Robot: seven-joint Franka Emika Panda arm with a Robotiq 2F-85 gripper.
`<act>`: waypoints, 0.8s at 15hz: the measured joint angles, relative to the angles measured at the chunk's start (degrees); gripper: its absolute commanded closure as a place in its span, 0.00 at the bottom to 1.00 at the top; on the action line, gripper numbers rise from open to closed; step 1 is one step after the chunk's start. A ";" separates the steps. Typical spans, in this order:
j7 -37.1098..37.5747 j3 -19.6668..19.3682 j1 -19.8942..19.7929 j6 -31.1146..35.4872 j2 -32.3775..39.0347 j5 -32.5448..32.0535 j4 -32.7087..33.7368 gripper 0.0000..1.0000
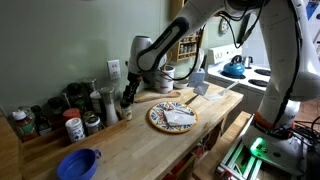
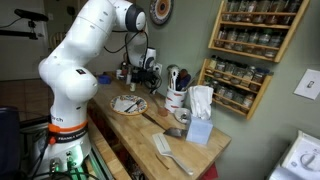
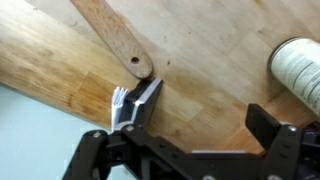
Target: Place the timer against against the wall
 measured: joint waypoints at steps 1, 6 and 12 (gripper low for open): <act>0.26 -0.04 0.38 0.01 -0.80 0.00 -0.70 0.00; 0.30 0.03 1.27 1.47 -3.30 -0.02 -2.45 0.00; -0.98 0.05 0.43 1.90 -2.60 1.14 -1.52 0.00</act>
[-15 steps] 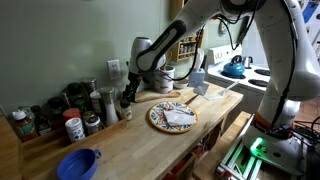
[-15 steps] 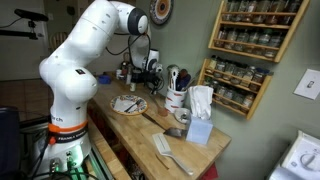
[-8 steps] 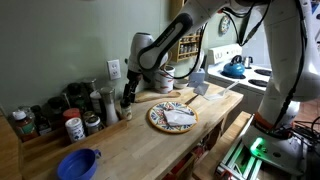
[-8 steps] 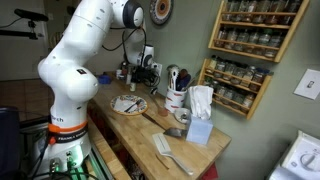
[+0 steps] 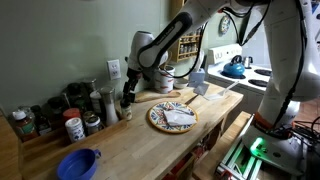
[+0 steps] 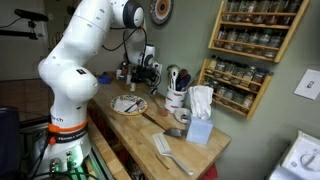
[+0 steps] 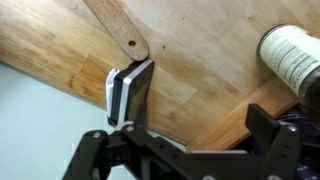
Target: Place the timer against against the wall
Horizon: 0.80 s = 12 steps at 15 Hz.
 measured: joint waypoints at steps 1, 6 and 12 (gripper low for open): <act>-0.45 0.10 -0.27 0.00 0.42 0.60 0.43 0.00; -2.79 1.64 -1.49 -0.20 3.67 4.31 3.80 0.00; -2.86 1.68 -1.99 -1.49 7.37 4.90 7.67 0.00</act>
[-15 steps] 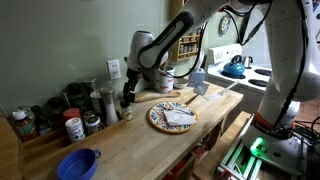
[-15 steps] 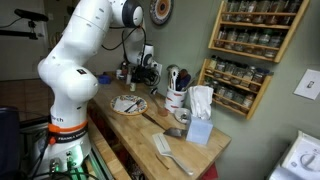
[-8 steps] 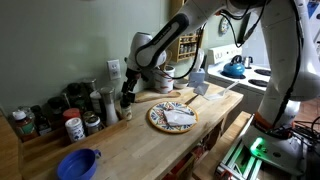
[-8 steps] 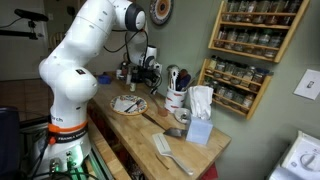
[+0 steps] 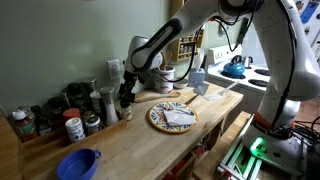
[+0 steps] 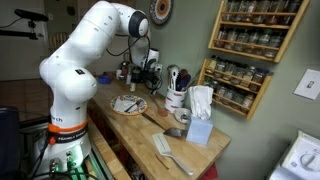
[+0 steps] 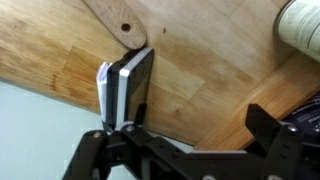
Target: Place the timer against against the wall
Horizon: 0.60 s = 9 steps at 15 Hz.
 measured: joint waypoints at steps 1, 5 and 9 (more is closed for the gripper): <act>0.00 -0.02 -0.23 -0.20 0.53 0.07 0.53 0.00; 0.19 -0.73 -0.76 -0.32 1.93 0.11 2.10 0.00; 0.75 -2.04 -0.79 -0.32 2.08 0.11 2.80 0.00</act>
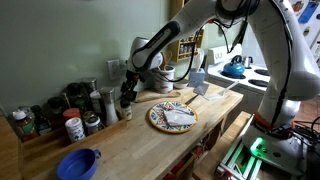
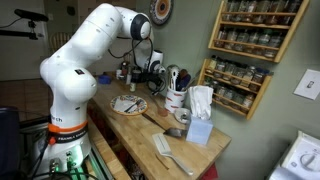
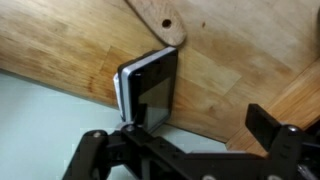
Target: Place the timer against against the wall
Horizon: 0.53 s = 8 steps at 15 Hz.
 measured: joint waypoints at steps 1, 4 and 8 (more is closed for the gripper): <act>0.09 -0.31 0.02 0.00 0.00 0.00 0.08 0.00; 1.15 -1.71 0.44 0.00 0.00 -0.34 0.14 0.00; 2.69 -4.13 2.38 0.00 -0.04 -3.02 0.16 0.00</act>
